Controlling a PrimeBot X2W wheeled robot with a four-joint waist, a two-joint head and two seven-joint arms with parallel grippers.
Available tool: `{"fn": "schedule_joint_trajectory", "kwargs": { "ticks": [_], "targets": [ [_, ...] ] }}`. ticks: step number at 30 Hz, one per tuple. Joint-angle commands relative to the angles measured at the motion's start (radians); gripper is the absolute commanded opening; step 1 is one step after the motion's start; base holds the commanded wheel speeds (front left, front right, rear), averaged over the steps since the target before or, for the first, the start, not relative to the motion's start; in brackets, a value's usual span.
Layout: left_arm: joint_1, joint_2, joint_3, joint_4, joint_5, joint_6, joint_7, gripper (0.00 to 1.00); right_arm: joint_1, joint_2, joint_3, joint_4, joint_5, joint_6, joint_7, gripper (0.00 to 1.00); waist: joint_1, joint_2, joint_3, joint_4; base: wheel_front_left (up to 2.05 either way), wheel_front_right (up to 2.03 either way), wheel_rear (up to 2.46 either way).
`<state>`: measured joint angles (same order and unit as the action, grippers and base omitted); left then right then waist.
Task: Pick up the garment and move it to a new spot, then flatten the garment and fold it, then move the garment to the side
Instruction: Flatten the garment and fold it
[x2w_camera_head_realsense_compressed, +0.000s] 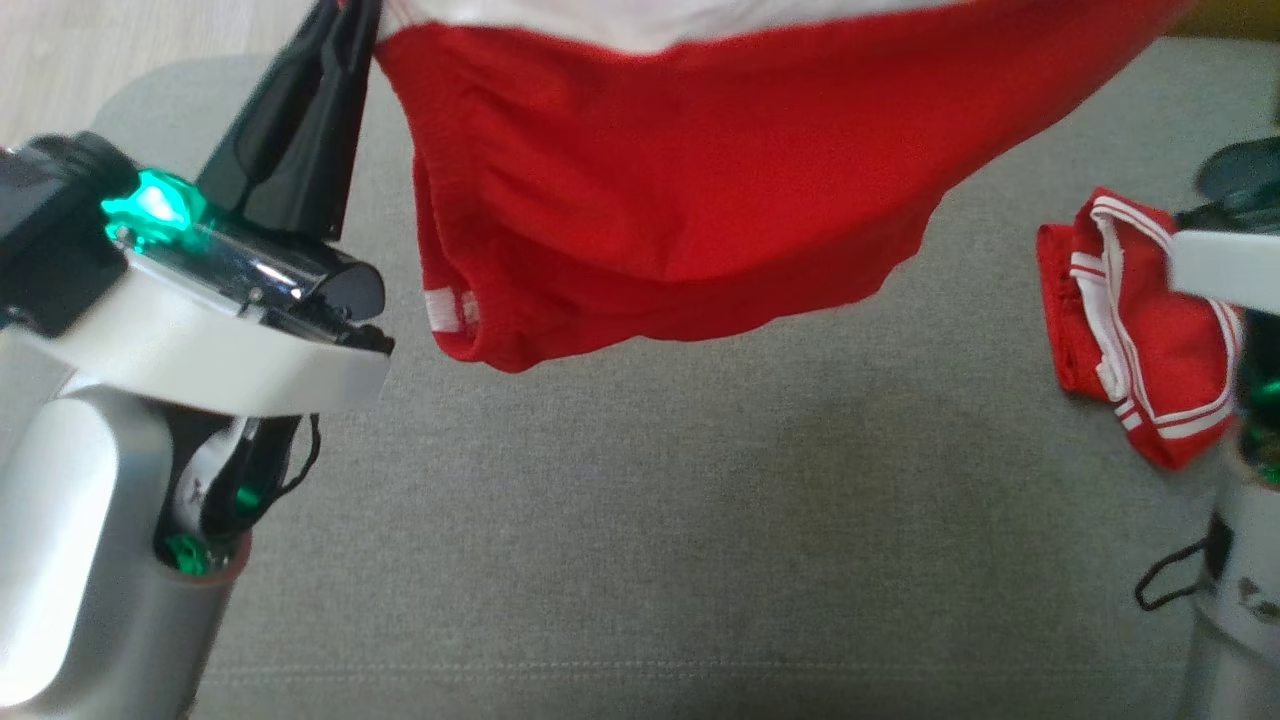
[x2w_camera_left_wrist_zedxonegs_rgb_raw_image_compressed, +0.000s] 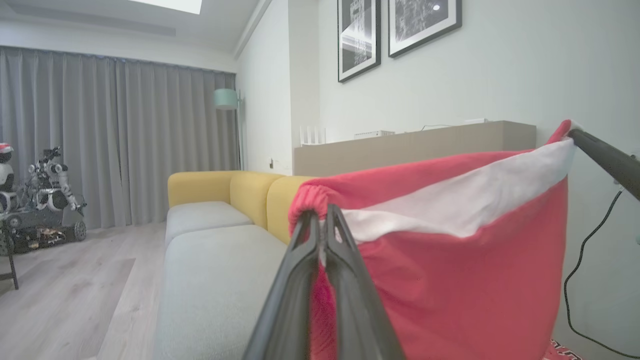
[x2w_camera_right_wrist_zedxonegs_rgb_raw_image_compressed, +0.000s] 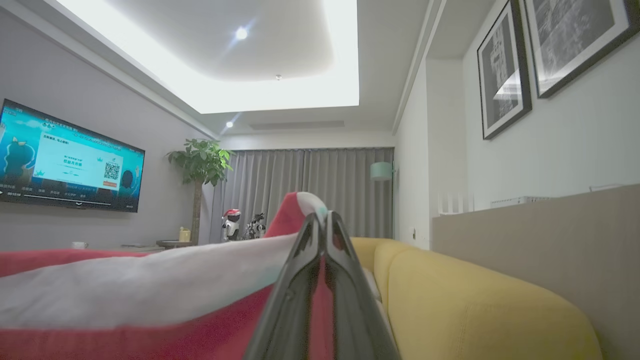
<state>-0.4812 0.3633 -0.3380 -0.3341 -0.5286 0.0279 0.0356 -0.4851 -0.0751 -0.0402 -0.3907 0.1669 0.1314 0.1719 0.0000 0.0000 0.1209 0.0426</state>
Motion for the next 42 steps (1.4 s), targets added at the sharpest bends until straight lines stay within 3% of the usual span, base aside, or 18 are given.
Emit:
{"fn": "schedule_joint_trajectory", "kwargs": {
  "ticks": [1, 10, 17, 24, 34, 37, 42],
  "targets": [
    [-0.057, 0.037, 0.050, -0.040, 0.013, 0.007, 0.012, 0.00, -0.041, 0.011, 0.013, -0.042, -0.006, -0.001, 0.014, 0.00, 0.0000, 0.0000, -0.008, -0.002, 0.00, 0.00, 0.00],
    [-0.051, 0.037, 0.052, -0.094, 0.008, 0.033, 0.039, 0.00, -0.039, 0.009, -0.008, -0.086, 0.007, -0.001, 0.074, 0.00, 0.0000, 0.0000, -0.022, -0.006, 0.00, 0.00, 0.00],
    [-0.094, 0.016, 0.052, -0.014, -0.017, 0.019, 0.019, 0.00, -0.094, 0.013, -0.008, 0.032, 0.055, -0.001, 0.080, 0.00, 0.0000, 0.0000, 0.023, -0.009, 0.00, 0.00, 0.00],
    [-0.321, -0.039, 0.060, 0.295, -0.038, -0.041, -0.056, 0.00, -0.376, 0.016, 0.029, 0.349, 0.106, -0.001, 0.003, 0.00, 0.0000, 0.0000, 0.117, -0.015, 0.00, 0.00, 0.00],
    [-0.691, -0.117, 0.025, 0.782, 0.023, -0.110, -0.222, 0.00, -0.779, 0.022, 0.119, 0.858, 0.120, -0.001, -0.249, 0.00, 0.0000, 0.0000, 0.215, -0.017, 0.00, 0.00, 0.00],
    [-0.749, -0.158, 0.008, 0.966, 0.018, -0.127, -0.254, 0.00, -0.832, 0.024, 0.165, 1.044, 0.133, -0.001, -0.301, 0.00, 0.0000, 0.0000, 0.229, -0.018, 0.00, 0.00, 0.00],
    [-0.757, -0.234, -0.013, 1.265, -0.030, -0.151, -0.283, 0.00, -0.829, 0.025, 0.304, 1.321, 0.281, -0.001, -0.323, 0.00, 0.0000, 0.0000, 0.270, -0.021, 0.00, 0.00, 0.00]
  ]
}}
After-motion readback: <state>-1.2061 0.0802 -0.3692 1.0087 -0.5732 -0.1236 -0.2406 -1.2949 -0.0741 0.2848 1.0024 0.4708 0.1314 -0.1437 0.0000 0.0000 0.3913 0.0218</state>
